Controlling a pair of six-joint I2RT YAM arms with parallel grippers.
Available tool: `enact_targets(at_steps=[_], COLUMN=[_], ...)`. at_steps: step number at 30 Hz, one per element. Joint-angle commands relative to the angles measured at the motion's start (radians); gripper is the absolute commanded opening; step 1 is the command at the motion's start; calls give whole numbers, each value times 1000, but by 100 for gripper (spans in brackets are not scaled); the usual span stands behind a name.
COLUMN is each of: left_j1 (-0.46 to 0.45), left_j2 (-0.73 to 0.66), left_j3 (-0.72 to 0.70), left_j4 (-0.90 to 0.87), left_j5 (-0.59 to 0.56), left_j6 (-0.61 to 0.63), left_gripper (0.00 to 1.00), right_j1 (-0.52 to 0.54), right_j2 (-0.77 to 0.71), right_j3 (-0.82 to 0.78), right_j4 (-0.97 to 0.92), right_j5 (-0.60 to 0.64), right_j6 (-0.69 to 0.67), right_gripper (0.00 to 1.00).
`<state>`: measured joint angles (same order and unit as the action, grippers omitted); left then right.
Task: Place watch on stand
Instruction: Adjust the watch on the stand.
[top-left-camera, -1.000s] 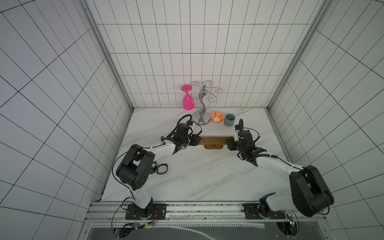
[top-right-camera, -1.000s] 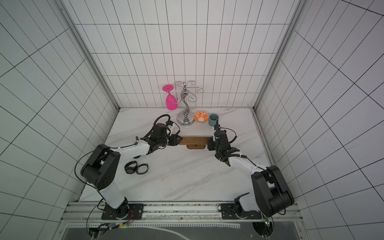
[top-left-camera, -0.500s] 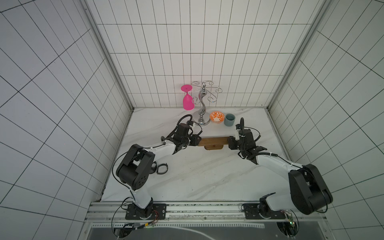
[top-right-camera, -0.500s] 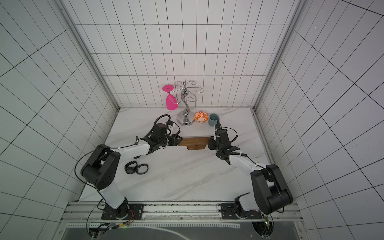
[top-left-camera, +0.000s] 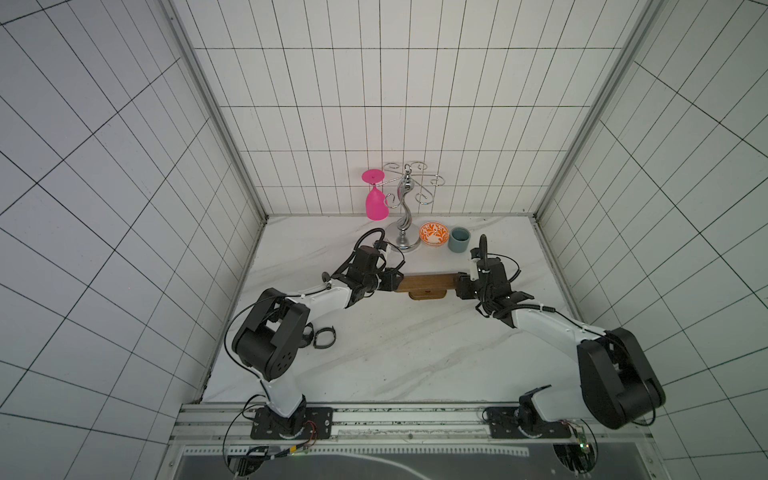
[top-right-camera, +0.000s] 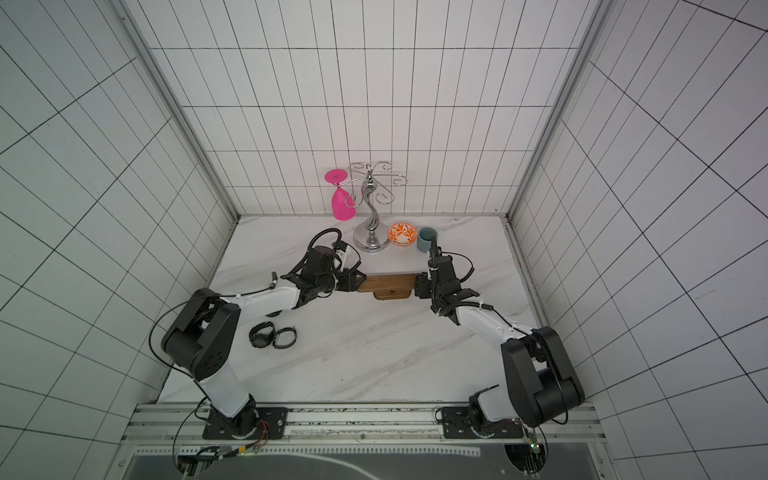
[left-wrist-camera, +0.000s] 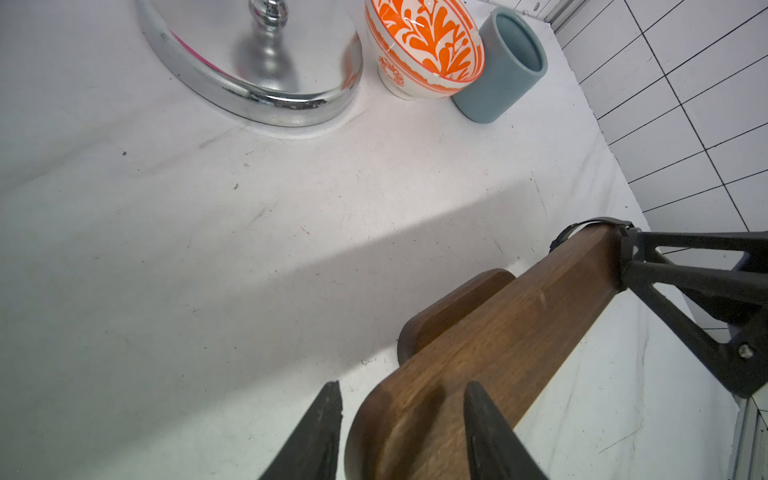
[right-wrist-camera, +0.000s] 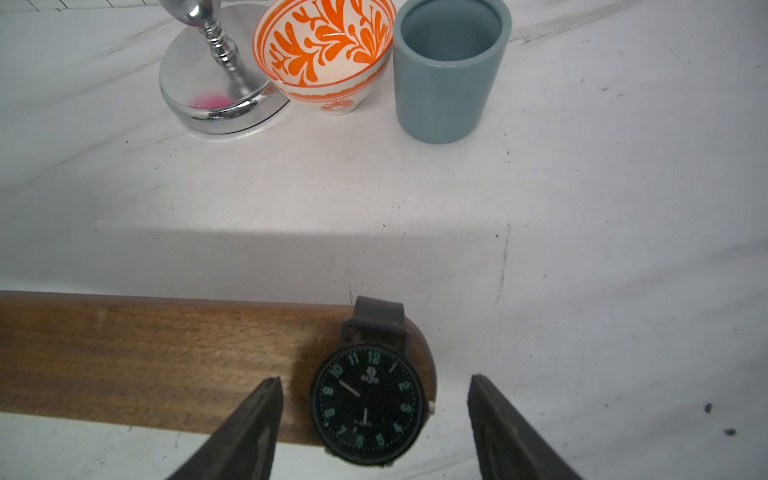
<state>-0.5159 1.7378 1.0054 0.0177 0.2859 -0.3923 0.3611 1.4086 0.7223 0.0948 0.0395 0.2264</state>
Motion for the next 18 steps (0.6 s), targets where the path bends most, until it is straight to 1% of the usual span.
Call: enact_targets(at_steps=[1,3,5,6,8,14,16,18], left_j1=[-4,-5,-6,-7,-6,-14,-15,-19], left_j2=[9,3,-7,-13,-24,-44,-43,-39], left_j3=[20,16,8,3,-6,-36,-42,-42], left_j4=[-5,-13,-19,-21,-30,-28,-24,-19], left_j5=[-3,-17,-30,-35,-43,-45,-43,-39], left_j6=[13,18,19,15,6,-11,-16,-17], left_gripper=[49,53,55,56,56,56,54,53], right_j1=[10,11,14,17,22,31,40,45], right_j2=[7,7,16,19,20,33,37,45], right_j3=[107,117,134,139,143,159,164,172], right_j4=[-44,-61,-88,-98,-106,-112,-116,-123], right_j5=[35,59,80,99,121,96,101,102], right_j6=[-7,-6,-13,-16,-18,-28,-32,-34], right_gripper=[63,64,71,73,70,65,61,59])
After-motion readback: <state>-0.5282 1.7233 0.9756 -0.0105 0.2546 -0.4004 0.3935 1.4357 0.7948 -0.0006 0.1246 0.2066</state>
